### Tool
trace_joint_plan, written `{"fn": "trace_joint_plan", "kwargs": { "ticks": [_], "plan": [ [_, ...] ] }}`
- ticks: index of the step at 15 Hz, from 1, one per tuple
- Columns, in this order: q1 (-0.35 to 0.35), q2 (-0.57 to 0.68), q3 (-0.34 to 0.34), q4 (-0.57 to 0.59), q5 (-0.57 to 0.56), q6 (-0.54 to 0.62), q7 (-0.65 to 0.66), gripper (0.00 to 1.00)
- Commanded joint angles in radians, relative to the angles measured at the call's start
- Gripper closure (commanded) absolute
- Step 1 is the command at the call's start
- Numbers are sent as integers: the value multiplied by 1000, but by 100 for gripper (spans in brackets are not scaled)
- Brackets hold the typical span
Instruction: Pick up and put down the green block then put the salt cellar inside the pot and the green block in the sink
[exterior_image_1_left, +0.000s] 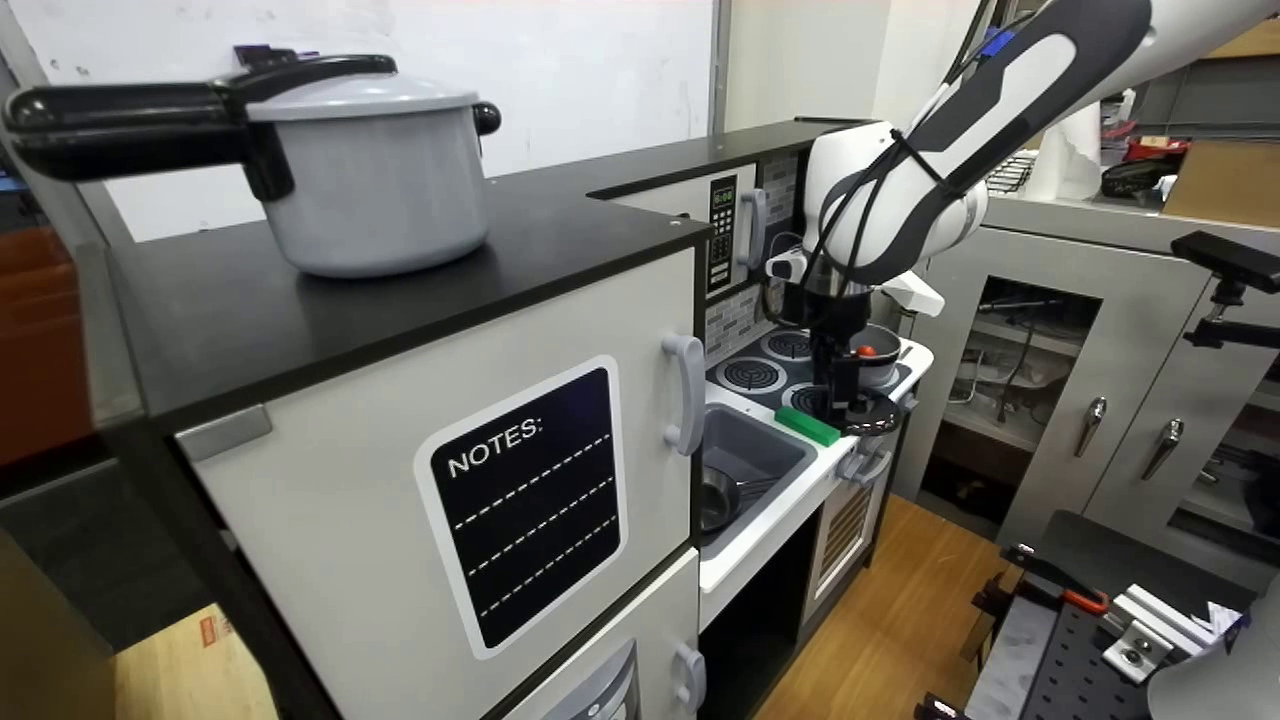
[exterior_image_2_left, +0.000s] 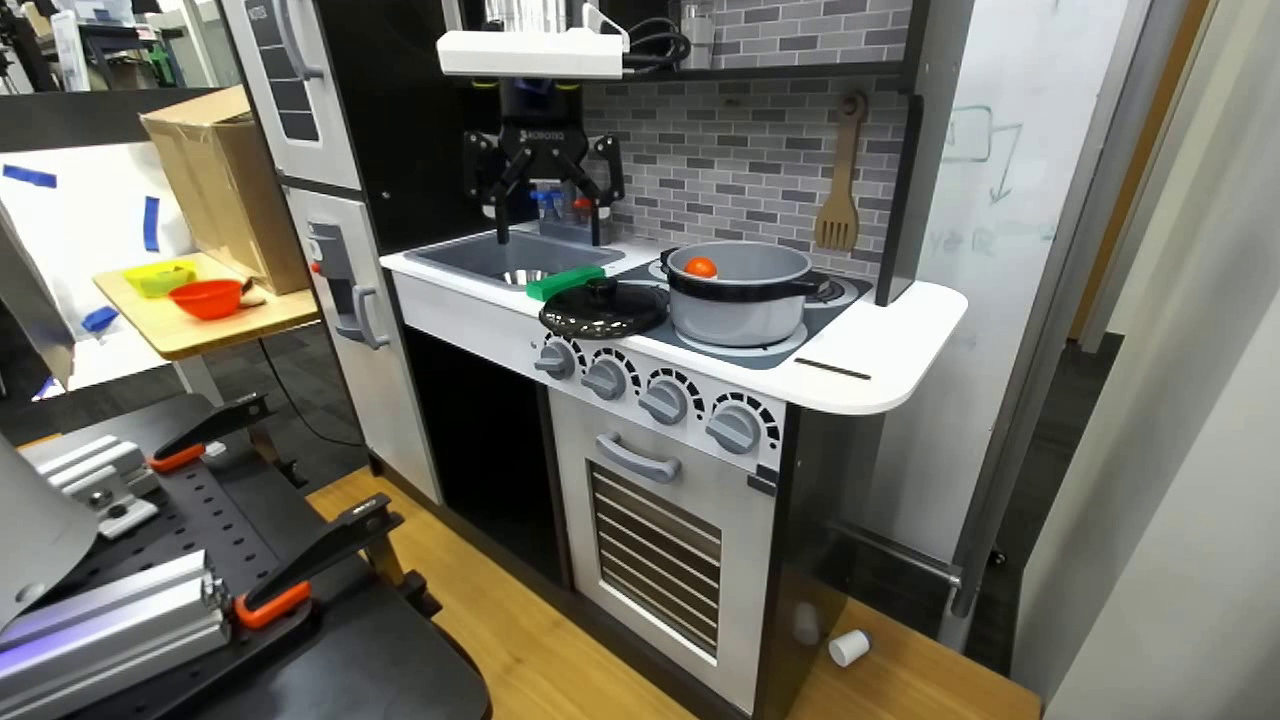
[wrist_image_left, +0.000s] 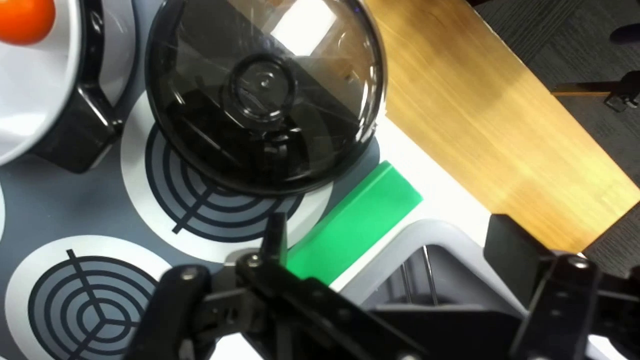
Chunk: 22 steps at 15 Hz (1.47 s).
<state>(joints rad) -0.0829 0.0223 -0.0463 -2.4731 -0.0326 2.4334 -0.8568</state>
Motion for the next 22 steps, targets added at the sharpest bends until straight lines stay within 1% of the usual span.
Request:
{"fn": "trace_joint_plan", "kwargs": {
  "ticks": [1,5,9,14,22],
  "plan": [
    [1,-58,-9,-45,62,-4,-20,0],
    [9,-85,-20,-75,126,-5,-25,0],
    [27,-64,-15,-53,155,-3,-38,0],
    [37,11,-11,-7,122,6,-22,0],
    [5,134,-2,63,96,11,-11,0]
  ]
}}
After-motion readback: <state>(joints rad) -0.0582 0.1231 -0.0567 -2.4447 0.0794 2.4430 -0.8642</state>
